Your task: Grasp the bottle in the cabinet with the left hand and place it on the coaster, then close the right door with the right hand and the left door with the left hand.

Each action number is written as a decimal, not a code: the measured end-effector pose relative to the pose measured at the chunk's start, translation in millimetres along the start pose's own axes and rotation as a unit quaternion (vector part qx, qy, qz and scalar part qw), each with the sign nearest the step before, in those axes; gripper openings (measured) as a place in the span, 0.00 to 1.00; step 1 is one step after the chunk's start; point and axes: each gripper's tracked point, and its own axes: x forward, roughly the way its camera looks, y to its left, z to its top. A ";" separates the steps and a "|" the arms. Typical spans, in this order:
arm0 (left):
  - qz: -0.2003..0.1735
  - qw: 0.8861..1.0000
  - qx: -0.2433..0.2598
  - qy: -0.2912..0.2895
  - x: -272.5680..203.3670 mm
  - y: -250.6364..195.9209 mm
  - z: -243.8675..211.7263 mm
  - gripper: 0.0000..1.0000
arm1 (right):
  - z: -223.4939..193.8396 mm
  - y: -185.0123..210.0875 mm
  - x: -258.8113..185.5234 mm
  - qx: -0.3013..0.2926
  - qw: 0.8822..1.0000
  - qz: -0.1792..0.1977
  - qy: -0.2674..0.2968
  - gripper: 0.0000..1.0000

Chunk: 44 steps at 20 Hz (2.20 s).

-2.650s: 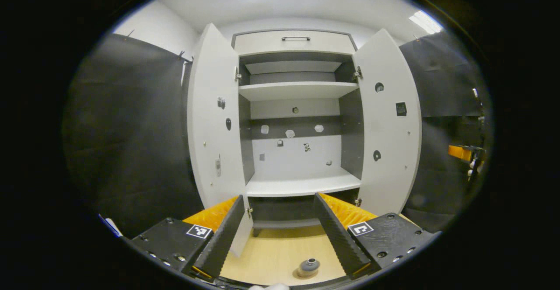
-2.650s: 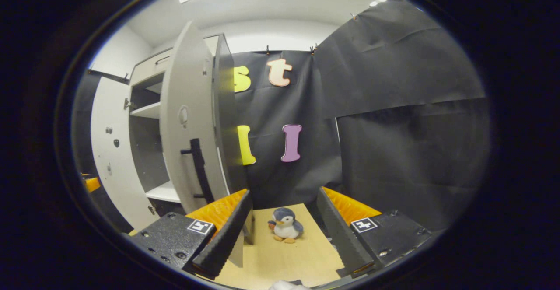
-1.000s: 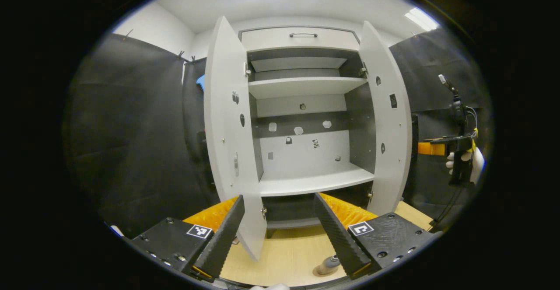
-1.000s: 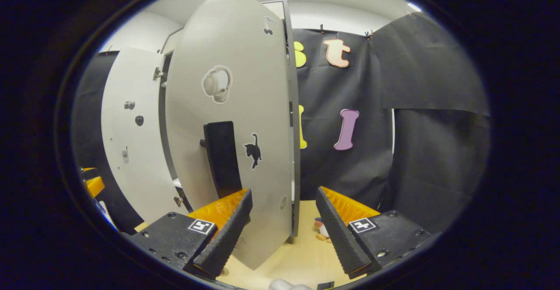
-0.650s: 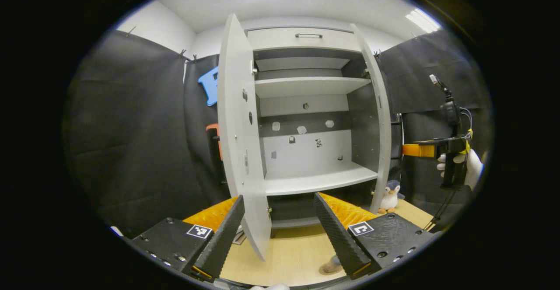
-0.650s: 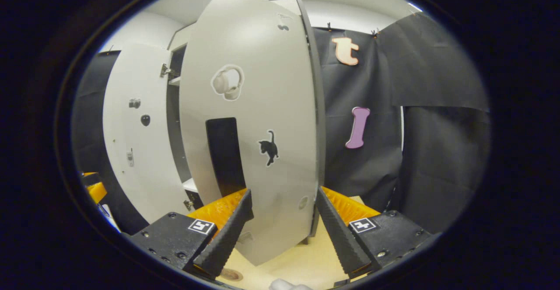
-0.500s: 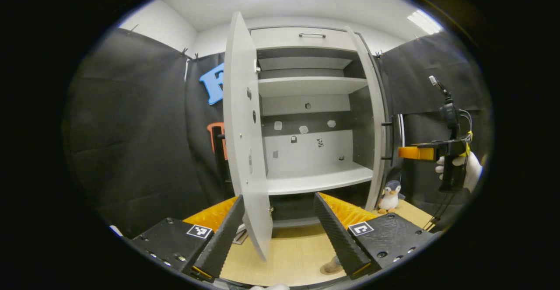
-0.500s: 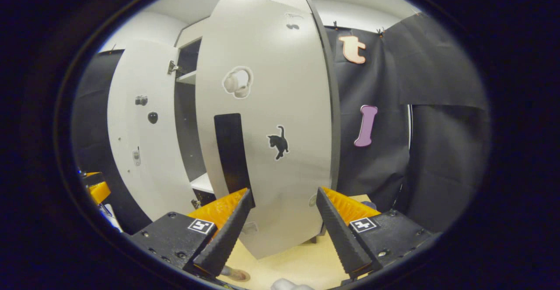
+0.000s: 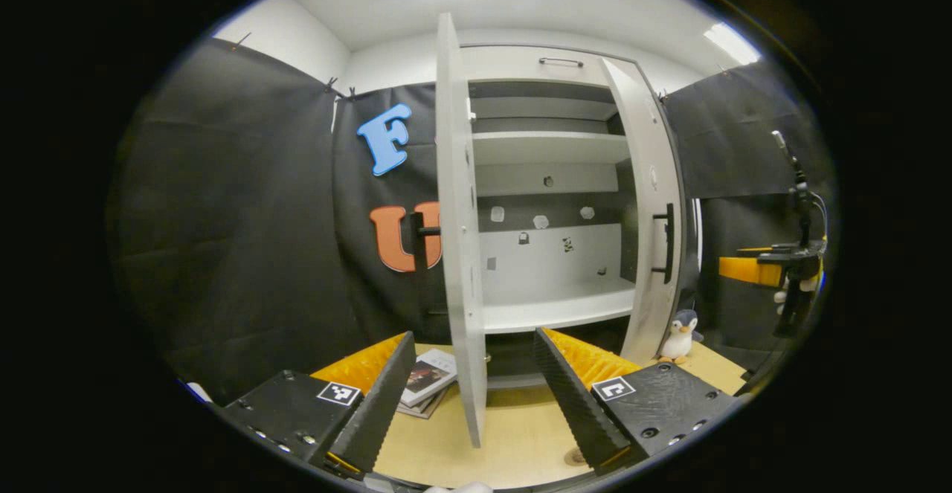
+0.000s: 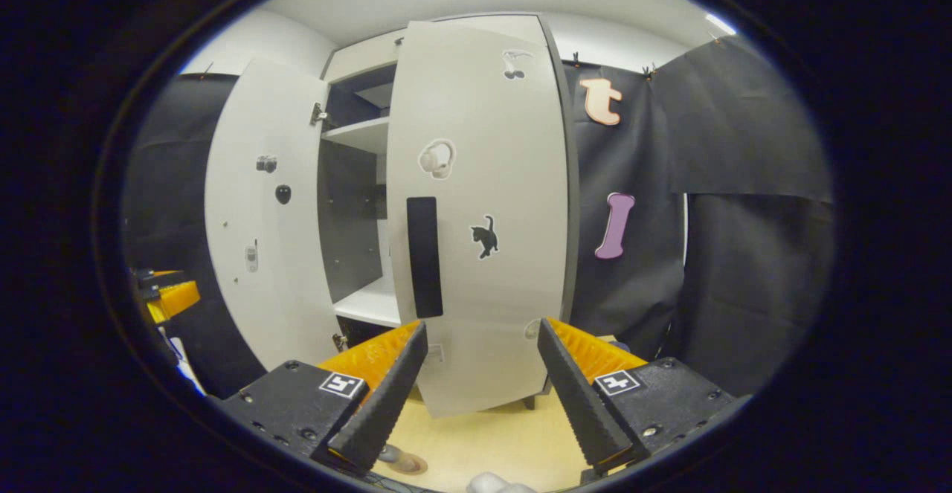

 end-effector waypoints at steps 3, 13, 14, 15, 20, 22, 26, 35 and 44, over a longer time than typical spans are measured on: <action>0.025 1.000 0.013 -0.008 8.1 31.4 5.8 0.98 | -5.4 -8.9 -20.6 -0.014 0.999 -0.032 -0.014 0.98; 0.088 0.995 0.034 -0.029 79.4 119.8 32.6 0.98 | -50.2 -12.5 -65.4 0.019 0.996 -0.083 0.006 0.96; 0.094 0.994 0.037 -0.027 87.1 127.9 31.4 0.97 | -56.5 -10.2 -68.6 0.019 0.996 -0.084 0.012 0.98; 0.099 0.994 0.038 -0.023 93.0 133.1 29.8 0.98 | -59.7 -10.3 -72.4 0.019 0.996 -0.087 0.015 0.98; 0.092 0.995 0.034 -0.014 119.7 139.8 20.5 0.98 | -71.6 -10.0 -86.6 0.026 0.995 -0.093 0.030 0.98; 0.076 0.997 0.028 -0.004 126.5 130.7 11.9 0.97 | -76.5 -10.4 -90.4 0.026 0.994 -0.094 0.038 0.98; 0.065 0.997 0.036 0.000 130.9 120.8 9.0 0.88 | -80.5 -12.6 -93.4 0.028 0.994 -0.094 0.048 0.98; 0.069 0.998 0.006 -0.003 130.5 109.0 5.0 0.94 | -80.2 -18.8 -90.6 0.035 0.996 -0.072 0.048 0.98; 0.120 0.993 0.014 0.015 112.8 81.7 3.8 0.79 | -72.6 -65.1 -94.7 0.037 0.997 -0.047 0.046 0.98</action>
